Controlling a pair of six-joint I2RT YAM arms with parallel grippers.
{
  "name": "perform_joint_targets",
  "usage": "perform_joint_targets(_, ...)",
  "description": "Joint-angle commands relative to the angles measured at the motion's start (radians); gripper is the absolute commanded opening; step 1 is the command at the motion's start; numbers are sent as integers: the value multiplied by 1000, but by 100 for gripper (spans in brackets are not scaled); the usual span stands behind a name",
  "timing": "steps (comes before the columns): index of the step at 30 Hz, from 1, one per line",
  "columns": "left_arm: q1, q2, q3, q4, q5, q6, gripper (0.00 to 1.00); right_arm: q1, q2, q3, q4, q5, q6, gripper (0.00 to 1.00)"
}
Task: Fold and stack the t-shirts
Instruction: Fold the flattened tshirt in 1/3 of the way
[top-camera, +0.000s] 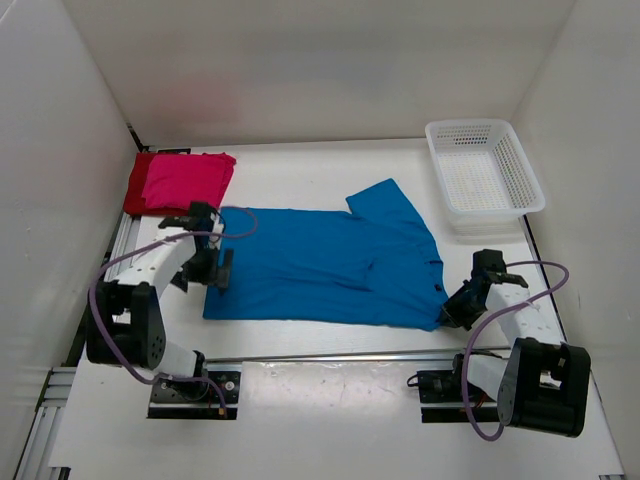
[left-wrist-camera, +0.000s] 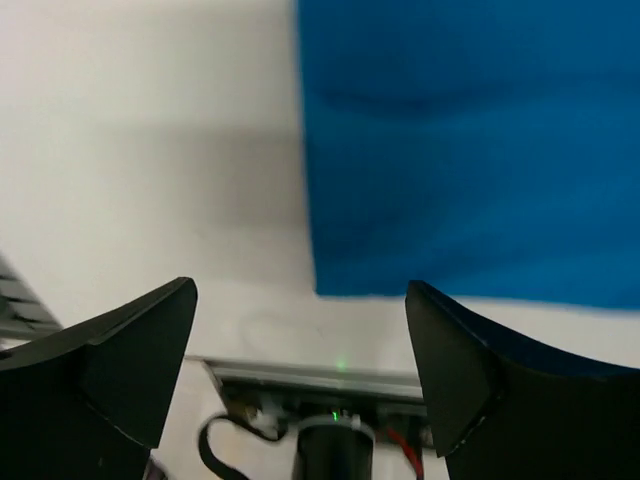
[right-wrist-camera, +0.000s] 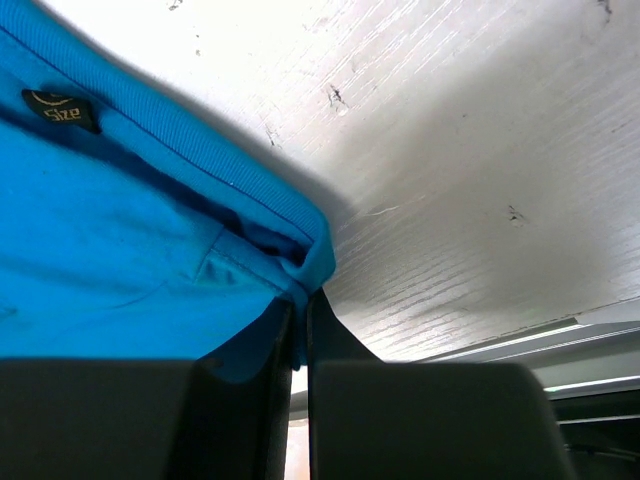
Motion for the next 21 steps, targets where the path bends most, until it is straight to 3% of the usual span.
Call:
perform_joint_targets(1,-16,-37,-91,-19,142,1,98,-5,40,-3,26,38,-19,0)
perform_joint_targets(8,53,56,-145,90,201,1,100,-5,40,6,26,27,-28,0)
perform_joint_targets(13,62,125,-206,188,161,1,89,-5,31,-13,35,27,-28,0)
perform_joint_targets(14,62,139,-206,188,180,1,75,-5,31,-13,35,27,-28,0)
perform_joint_targets(17,71,161,-194,174,242,1,56,-5,31,-13,17,18,-28,0)
perform_joint_targets(20,71,144,-185,128,212,1,10,-5,5,21,-87,-9,-19,0)
perform_joint_targets(21,71,129,-185,111,202,1,10,-5,-45,21,-116,-9,-4,0)
